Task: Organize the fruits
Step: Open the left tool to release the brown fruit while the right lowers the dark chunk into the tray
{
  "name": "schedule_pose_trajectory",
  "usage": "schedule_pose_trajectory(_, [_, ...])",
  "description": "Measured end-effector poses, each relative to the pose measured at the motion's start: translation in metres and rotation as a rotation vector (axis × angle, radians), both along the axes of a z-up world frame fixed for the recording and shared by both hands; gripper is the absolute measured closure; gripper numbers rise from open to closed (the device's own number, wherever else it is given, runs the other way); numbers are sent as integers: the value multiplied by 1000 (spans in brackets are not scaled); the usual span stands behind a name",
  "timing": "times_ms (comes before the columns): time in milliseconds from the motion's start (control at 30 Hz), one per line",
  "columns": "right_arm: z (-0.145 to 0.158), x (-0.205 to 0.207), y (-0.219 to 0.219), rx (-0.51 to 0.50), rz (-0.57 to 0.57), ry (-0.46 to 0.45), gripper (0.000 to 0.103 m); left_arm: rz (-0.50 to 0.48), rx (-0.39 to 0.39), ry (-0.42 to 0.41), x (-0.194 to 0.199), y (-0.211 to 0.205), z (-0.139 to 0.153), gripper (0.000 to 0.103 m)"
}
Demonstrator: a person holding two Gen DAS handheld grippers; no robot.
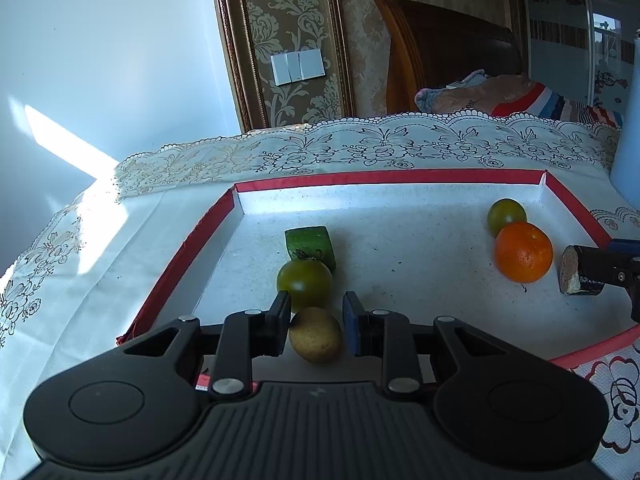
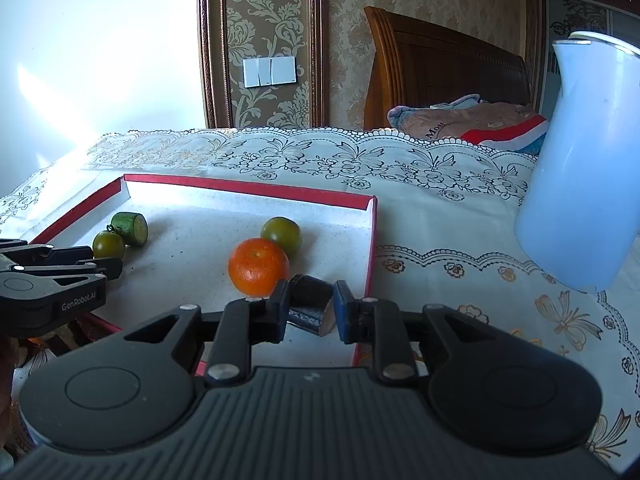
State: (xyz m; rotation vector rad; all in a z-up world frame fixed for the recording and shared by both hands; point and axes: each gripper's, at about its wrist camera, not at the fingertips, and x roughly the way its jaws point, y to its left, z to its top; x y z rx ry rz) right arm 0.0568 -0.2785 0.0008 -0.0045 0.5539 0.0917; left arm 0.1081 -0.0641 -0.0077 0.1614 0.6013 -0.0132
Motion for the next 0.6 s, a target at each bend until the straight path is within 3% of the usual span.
schedule_pose_trajectory(133, [0,-1,1,-6,-9,-4,70,-8,0,6,0,-1,-1,70])
schedule_pose_trajectory(233, [1,-2,1,-7,-8,-10,69,-26,-15,17,1,-1,0,60])
schedule_pose_trajectory(533, [1,-4,3,-8,-4,-13,59,-39,-9,11,-2,-3,0,55])
schedule_pose_trajectory(600, [2,-5,4,-3,-2,-19,51,-39,-9,8,-2,-3,0,54])
